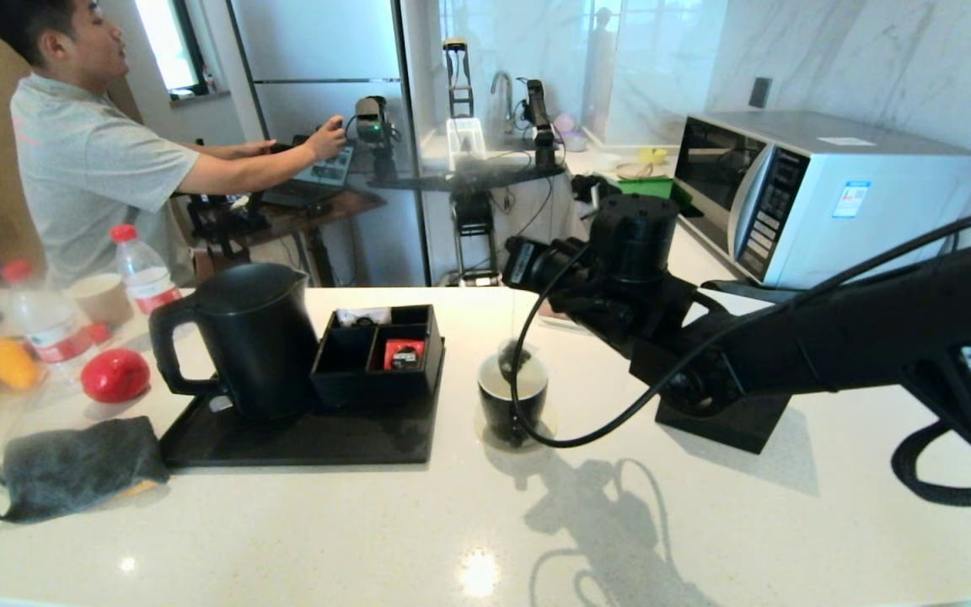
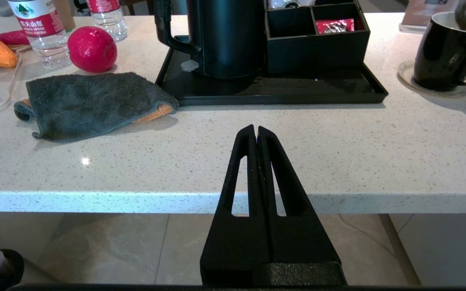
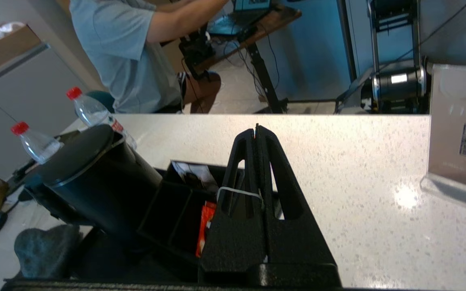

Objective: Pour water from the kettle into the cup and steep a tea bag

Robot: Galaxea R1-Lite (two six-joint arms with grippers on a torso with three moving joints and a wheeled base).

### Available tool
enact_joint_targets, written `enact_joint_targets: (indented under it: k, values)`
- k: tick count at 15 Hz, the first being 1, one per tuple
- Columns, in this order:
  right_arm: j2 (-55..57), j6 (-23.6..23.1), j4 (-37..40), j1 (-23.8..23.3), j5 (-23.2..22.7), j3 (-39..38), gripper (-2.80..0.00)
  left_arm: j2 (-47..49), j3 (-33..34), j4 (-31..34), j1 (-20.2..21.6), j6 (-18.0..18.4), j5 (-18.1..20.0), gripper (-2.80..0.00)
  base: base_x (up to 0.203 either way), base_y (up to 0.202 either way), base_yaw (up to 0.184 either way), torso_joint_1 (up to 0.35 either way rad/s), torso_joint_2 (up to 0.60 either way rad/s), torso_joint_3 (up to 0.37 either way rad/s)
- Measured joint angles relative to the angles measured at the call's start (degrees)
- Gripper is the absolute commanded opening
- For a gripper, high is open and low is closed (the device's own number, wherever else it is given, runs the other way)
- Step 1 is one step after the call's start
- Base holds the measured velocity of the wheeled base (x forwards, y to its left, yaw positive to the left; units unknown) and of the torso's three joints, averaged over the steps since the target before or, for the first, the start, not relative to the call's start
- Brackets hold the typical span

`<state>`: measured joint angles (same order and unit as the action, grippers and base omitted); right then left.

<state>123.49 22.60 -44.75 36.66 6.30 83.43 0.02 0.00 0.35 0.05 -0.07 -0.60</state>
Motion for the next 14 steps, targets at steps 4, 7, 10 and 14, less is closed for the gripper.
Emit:
enact_joint_targets:
  k: [4, 7, 10, 14]
  values:
    - [-1.0, -0.1, 0.0, 0.0, 0.0, 0.7, -2.8, 0.0, 0.0, 0.0, 0.0, 0.0, 0.0, -2.8, 0.0, 0.0, 0.0, 0.0, 0.0, 0.0]
    - [-1.1, -0.1, -0.8, 0.1, 0.0, -1.4, -2.8, 0.0, 0.0, 0.0, 0.0, 0.0, 0.0, -2.8, 0.0, 0.0, 0.0, 0.0, 0.0, 0.0]
    - [-1.2, -0.2, -1.4, 0.8, 0.0, -4.4, -2.8, 0.0, 0.0, 0.0, 0.0, 0.0, 0.0, -2.8, 0.0, 0.0, 0.0, 0.0, 0.0, 0.0]
    - [-0.2, -0.1, -7.7, 2.0, -0.1, -12.3, -2.8, 0.0, 0.0, 0.0, 0.0, 0.0, 0.0, -2.8, 0.0, 0.0, 0.0, 0.0, 0.0, 0.0]
